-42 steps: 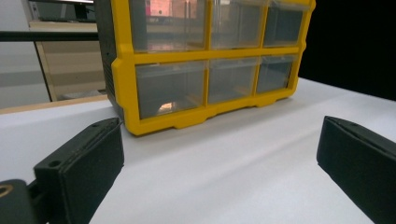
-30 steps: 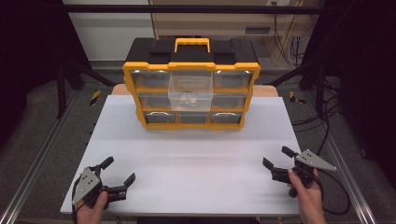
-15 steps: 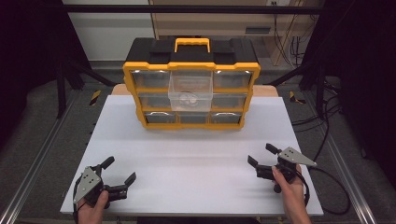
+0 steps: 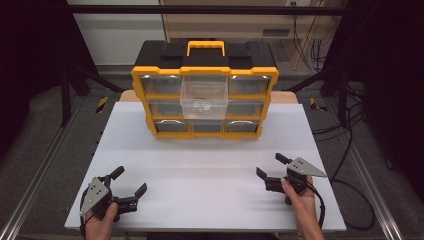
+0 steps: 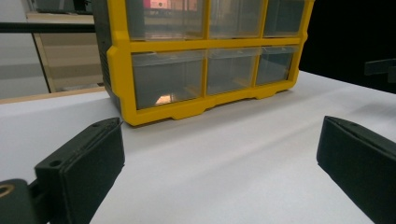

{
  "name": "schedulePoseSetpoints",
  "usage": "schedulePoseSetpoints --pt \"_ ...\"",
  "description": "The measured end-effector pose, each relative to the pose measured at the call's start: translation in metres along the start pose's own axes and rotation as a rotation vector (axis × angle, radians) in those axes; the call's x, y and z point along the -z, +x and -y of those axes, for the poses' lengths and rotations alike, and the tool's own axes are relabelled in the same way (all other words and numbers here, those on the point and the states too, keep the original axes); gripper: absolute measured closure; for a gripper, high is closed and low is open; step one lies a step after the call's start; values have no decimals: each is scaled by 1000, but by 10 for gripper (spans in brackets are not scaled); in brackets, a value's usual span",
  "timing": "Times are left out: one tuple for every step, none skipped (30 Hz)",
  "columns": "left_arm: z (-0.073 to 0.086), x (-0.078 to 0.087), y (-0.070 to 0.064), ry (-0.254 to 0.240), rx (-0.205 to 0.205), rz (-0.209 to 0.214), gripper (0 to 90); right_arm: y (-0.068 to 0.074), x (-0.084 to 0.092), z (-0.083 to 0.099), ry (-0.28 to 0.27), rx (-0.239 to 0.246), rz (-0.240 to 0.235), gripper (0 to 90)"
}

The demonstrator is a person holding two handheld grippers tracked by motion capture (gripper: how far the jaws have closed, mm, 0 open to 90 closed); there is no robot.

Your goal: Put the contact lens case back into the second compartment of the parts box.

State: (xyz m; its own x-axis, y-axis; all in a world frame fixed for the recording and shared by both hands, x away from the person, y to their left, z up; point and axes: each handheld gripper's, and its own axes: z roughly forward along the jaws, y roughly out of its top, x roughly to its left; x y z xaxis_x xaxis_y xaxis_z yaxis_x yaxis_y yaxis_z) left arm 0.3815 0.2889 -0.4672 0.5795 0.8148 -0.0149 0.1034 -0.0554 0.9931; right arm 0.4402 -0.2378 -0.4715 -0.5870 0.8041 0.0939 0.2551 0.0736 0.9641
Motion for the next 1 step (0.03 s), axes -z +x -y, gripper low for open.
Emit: schedulePoseSetpoints --pt "0 -1 -1 2 -3 6 6 1 0 0 3 10 7 61"
